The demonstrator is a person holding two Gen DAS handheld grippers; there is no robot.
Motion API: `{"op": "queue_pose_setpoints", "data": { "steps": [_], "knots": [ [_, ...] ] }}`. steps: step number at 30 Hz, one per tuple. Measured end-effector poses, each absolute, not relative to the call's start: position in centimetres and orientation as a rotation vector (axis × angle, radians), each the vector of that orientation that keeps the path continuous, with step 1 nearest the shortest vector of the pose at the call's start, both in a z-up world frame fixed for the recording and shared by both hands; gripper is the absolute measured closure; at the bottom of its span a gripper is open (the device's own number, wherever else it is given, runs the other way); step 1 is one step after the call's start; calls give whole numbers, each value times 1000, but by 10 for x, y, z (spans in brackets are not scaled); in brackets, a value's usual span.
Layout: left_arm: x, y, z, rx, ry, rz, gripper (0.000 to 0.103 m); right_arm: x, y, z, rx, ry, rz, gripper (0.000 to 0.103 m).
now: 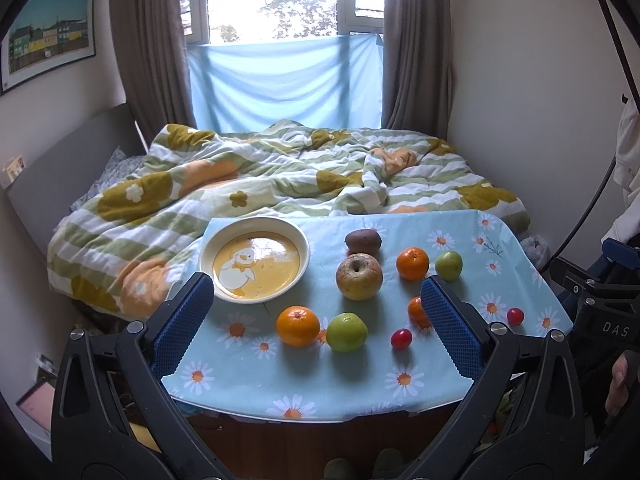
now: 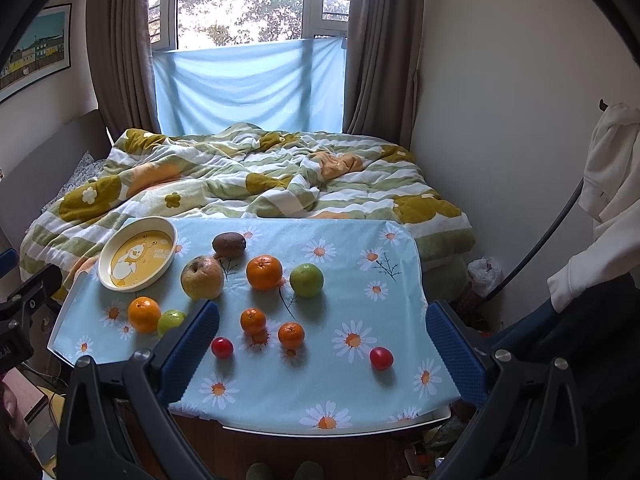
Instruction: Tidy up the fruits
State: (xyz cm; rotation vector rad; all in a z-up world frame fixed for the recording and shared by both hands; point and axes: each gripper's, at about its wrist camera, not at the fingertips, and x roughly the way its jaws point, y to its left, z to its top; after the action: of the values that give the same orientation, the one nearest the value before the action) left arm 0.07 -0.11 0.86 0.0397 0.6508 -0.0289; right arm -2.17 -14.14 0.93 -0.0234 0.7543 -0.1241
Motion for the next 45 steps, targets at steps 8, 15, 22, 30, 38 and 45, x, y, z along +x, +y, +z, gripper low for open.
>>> {"op": "queue_pose_setpoints", "data": {
  "steps": [8, 15, 22, 30, 38, 45],
  "knots": [
    [0, -2, 8, 39, 649, -30, 0, -22, -141, 9, -22, 755, -123, 0],
    [0, -2, 8, 40, 649, -28, 0, -22, -141, 9, -21, 754, -123, 0],
    [0, -1, 11, 33, 648, -25, 0, -24, -141, 11, -7, 750, -111, 0],
    [-9, 2, 12, -22, 648, 16, 0, -20, -145, 13, -14, 768, -58, 0],
    [-6, 7, -10, 3, 709, 120, 0, -8, -148, -13, -61, 814, 75, 0],
    [12, 25, -46, 67, 770, 51, 0, 1, -138, -43, -58, 848, 126, 0]
  ]
}}
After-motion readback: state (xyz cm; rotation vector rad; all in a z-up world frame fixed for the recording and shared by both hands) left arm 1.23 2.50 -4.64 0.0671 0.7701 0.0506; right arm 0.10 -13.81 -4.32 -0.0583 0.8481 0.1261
